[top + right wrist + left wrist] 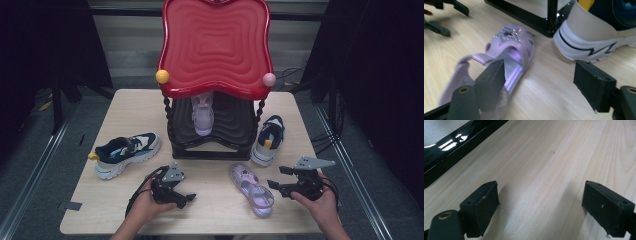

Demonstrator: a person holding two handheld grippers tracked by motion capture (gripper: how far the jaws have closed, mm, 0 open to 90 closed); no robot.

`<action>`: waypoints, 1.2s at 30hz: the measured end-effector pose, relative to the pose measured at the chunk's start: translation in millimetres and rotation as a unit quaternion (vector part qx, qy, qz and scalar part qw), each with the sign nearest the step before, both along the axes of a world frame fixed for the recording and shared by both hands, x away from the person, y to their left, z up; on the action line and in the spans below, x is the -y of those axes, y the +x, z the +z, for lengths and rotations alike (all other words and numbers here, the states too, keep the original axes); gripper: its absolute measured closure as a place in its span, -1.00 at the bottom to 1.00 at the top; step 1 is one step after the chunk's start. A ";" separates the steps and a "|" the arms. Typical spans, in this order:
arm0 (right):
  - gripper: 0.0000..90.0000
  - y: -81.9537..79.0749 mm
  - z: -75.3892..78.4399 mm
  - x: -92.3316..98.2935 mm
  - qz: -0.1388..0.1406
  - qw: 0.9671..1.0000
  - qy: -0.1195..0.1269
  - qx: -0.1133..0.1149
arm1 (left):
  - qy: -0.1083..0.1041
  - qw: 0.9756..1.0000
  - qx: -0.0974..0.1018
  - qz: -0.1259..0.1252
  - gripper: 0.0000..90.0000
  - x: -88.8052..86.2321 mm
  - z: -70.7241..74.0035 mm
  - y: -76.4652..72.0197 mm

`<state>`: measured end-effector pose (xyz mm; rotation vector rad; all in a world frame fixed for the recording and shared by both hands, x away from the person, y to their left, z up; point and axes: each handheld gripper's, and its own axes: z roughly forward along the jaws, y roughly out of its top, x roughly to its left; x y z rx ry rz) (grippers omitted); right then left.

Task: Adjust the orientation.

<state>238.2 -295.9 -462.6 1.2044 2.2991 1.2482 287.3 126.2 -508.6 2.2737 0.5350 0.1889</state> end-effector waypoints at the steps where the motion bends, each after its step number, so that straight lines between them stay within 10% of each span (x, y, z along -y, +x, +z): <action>1: -0.41 -1.1 1.2 -0.6 0.000 1.000 0.004 -0.001 | 0.000 1.000 0.000 0.000 -0.71 0.0 0.0 0.0; 19: 0.01 -12.1 2.7 -16.3 0.035 0.999 0.024 -0.003 | 0.000 1.000 0.000 0.000 -0.71 0.1 0.0 0.1; 36: 0.42 -11.4 -11.7 -28.7 0.074 0.997 -0.016 -0.023 | -0.003 1.000 -0.001 0.004 -0.71 0.6 -0.1 -0.1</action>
